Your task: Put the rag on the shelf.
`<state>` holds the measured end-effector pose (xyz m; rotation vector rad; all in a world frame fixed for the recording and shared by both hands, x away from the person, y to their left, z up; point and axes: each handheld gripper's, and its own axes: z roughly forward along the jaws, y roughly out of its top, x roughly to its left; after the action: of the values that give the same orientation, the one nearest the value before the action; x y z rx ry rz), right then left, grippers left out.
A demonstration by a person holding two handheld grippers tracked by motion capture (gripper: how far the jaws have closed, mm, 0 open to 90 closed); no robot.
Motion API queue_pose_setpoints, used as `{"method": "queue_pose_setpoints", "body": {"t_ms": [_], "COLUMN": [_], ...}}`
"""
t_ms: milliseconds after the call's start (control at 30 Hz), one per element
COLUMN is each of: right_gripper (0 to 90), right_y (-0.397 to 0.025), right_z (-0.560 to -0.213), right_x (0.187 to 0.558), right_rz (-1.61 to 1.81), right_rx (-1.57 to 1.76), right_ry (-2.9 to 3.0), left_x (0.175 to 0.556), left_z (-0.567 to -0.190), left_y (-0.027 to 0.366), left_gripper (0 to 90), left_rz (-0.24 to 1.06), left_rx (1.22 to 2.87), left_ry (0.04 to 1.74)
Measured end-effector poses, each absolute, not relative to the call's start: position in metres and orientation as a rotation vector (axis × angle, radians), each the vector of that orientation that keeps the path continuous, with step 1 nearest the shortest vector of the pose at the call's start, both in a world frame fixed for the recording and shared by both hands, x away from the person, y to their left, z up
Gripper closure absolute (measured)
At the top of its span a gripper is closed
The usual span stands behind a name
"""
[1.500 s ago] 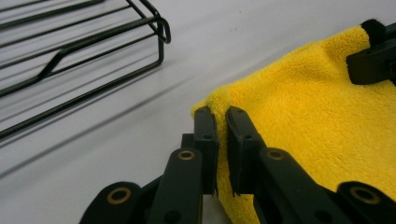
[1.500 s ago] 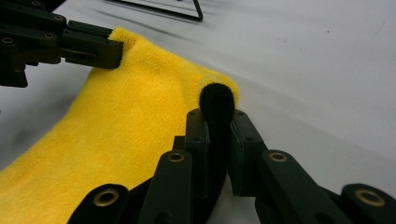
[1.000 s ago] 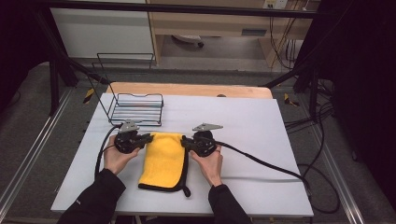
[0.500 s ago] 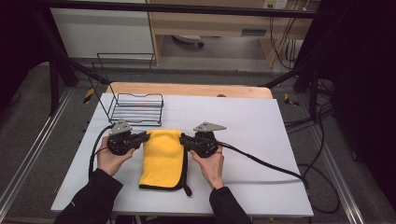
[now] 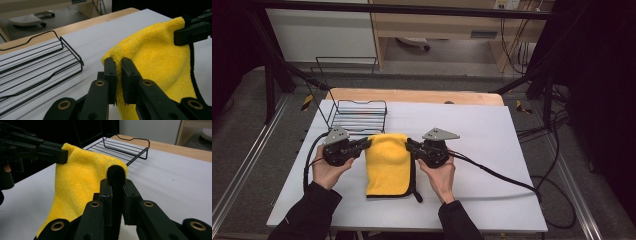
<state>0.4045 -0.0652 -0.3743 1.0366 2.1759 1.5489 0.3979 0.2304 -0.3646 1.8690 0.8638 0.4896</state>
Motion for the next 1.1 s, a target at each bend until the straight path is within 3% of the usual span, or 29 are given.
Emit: {"method": "queue_pose_setpoints", "body": {"t_ms": [1100], "right_gripper": [81.1], "right_y": [-0.057], "right_z": [-0.32], "right_x": [0.395], "right_rz": [1.619], "right_rx": [0.867], "right_ry": [2.03], "left_x": [0.388], "left_z": [-0.314], "left_y": [0.243], "left_gripper": [83.7], "left_rz": [0.594], "left_rx": [1.735], "left_ry": [0.805]}}
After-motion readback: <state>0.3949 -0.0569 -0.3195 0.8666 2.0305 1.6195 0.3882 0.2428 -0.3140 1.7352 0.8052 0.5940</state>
